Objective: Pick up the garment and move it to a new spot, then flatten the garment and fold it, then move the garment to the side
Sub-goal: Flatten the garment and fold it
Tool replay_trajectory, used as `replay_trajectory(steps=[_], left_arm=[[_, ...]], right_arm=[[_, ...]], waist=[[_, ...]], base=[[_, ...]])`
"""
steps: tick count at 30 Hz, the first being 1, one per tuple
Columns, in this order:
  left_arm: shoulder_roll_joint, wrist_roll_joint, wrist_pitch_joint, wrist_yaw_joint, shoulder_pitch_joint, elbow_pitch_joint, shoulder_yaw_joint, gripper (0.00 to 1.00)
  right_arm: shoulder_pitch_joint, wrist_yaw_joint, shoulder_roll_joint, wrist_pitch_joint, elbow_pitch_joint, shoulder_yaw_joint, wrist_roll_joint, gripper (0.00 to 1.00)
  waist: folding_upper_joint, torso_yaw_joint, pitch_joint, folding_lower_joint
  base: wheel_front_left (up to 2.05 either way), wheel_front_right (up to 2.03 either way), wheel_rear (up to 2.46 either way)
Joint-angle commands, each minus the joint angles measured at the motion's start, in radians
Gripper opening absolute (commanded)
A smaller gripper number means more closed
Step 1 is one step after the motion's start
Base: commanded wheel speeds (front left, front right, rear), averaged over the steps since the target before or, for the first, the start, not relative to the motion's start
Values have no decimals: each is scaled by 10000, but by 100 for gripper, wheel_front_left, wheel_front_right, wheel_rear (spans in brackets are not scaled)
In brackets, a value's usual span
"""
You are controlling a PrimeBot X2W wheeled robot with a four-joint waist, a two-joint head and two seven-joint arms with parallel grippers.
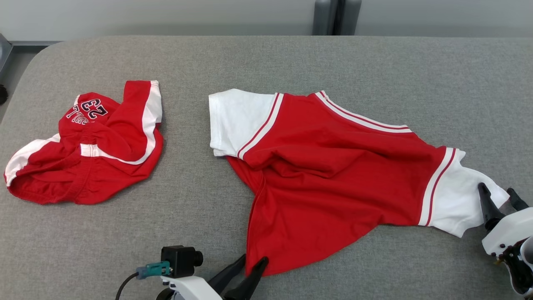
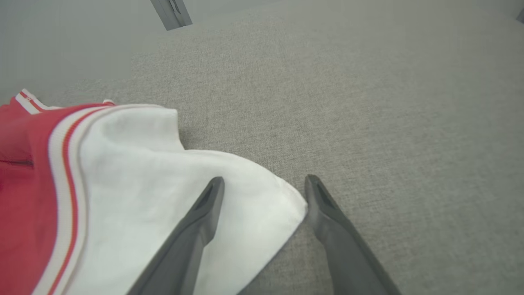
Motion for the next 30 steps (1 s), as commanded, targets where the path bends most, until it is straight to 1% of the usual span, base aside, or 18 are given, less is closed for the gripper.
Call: replay_trajectory(steps=[1,2,8,9,10,11,12,13,14,19,22,26,30], left_arm=[[97,-114,-35,-20,-200,15,-22,67],[118,-111,-38,-20,-193,36,-54,64],[155,-171,-129,-20,-190,119,-134,58],[164,-173,-135,-20,-200,131,-144,55],[175,-174,-156,-20,-207,142,-154,49],[187,-174,-173,-20,-212,154,-164,45],[197,-176,-186,-20,-216,161,-176,38],[205,-180,-190,-20,-219,165,-188,26],[210,-179,-207,-20,-220,167,-203,0],[269,-169,-348,-21,-228,150,-243,0],[259,-191,-487,-21,-200,144,-222,0],[298,-147,-663,-21,-176,57,-182,0],[329,-144,-945,15,-211,-193,-6,0]], right_arm=[[-151,0,-80,123,132,84,211,100],[-160,0,-83,197,195,178,363,100],[-194,0,-170,184,381,589,940,100],[-203,0,-189,142,398,673,1032,85],[-204,1,-204,116,399,750,1112,50],[-216,1,-222,75,401,838,1187,30],[-233,1,-251,27,398,934,1260,4],[-251,1,-276,-76,402,1000,1322,0],[-261,0,-296,-159,414,1051,1390,0],[-341,0,-417,-835,362,1308,1651,0],[-325,0,-381,-1188,181,1362,1887,0],[-170,0,-319,-1460,-452,1251,2382,0],[83,1,-341,-1550,-1454,992,2657,0]], waist=[[0,15,-9,0],[0,23,-20,0],[0,34,-86,0],[0,31,-98,0],[0,28,-109,0],[0,23,-118,0],[0,17,-125,0],[0,9,-135,0],[0,3,-149,0],[0,-25,-271,0],[0,-36,-387,0],[0,-44,-551,0],[0,-38,-762,0]], base=[[0,0,0],[0,0,0],[0,0,0],[0,0,0],[0,0,0],[0,0,0],[0,0,0],[0,0,0],[0,0,0],[0,0,0],[0,0,0],[0,0,0],[0,0,0]])
